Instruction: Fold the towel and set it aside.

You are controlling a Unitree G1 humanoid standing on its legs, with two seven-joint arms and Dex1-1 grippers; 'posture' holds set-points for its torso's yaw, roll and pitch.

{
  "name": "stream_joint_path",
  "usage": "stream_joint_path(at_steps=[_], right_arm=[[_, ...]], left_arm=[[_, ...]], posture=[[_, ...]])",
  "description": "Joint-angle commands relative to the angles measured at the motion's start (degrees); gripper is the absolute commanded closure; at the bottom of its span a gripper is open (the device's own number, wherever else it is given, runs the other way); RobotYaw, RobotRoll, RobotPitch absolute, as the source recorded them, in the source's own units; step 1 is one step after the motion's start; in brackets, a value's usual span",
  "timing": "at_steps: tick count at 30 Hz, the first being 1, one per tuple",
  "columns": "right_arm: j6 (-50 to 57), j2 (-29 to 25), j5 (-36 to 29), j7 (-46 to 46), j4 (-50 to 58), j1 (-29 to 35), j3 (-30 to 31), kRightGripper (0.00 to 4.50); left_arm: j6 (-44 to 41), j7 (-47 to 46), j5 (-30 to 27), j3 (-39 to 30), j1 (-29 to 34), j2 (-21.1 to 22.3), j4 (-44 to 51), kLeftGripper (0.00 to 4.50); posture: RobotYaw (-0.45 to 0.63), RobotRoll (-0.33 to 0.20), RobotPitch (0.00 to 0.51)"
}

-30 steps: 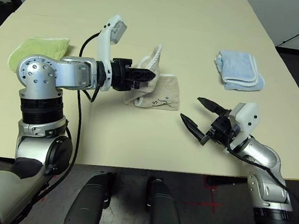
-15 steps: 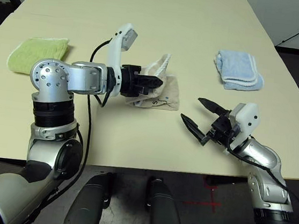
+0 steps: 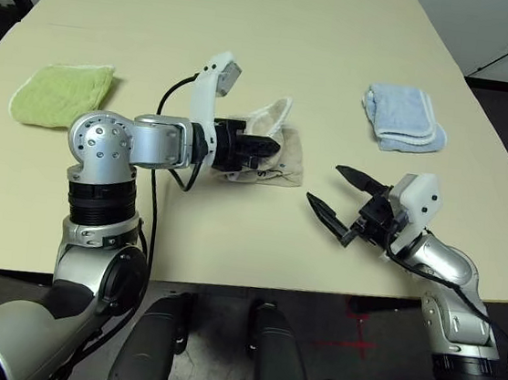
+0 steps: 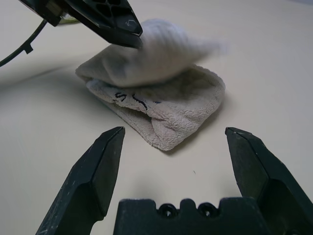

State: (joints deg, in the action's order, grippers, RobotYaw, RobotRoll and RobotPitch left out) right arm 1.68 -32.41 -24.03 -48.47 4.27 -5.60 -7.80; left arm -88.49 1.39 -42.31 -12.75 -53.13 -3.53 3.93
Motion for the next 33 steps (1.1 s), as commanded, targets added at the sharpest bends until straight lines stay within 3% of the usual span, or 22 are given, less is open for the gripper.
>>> stream_joint_path(at_steps=[1,4,7,15,23,26,33], right_arm=[[0.6,-0.7,-0.6,-0.1,0.8,1.1,-1.5,0.00],[0.5,-0.7,-0.5,-0.2,0.5,1.0,-1.6,0.00],[0.9,-0.6,-1.0,0.3,0.7,0.9,-2.3,0.00],[12.2,4.5,-7.6,8.4,9.8,-4.6,-1.0,0.00],[18.8,10.3,-5.9,15.7,8.7,-12.8,2.9,0.00],[18.0,11.8,-3.3,18.2,6.2,-15.4,3.5,0.65],[16.6,13.0,-0.4,17.8,5.1,-16.2,4.9,3.33]], left_arm=[[-0.3,0.4,0.8,-0.9,0.8,-2.1,0.2,1.16],[-0.6,0.2,0.5,-2.3,0.6,-3.0,0.7,0.06],[-0.6,0.8,-0.6,-5.0,-0.5,-2.9,1.0,0.02],[5.2,6.6,-0.7,-6.4,-0.6,6.7,1.7,0.02],[17.9,11.5,4.6,2.0,5.7,16.2,6.0,0.02],[23.0,14.8,6.4,6.3,9.3,19.0,9.3,0.00],[33.1,21.8,10.3,14.1,15.1,23.8,13.0,0.00]], posture=[[0.07,0.000,0.208],[0.08,0.000,0.213],[0.08,0.000,0.213],[0.10,0.000,0.200],[0.15,0.000,0.178],[0.15,0.000,0.167],[0.15,0.000,0.149]])
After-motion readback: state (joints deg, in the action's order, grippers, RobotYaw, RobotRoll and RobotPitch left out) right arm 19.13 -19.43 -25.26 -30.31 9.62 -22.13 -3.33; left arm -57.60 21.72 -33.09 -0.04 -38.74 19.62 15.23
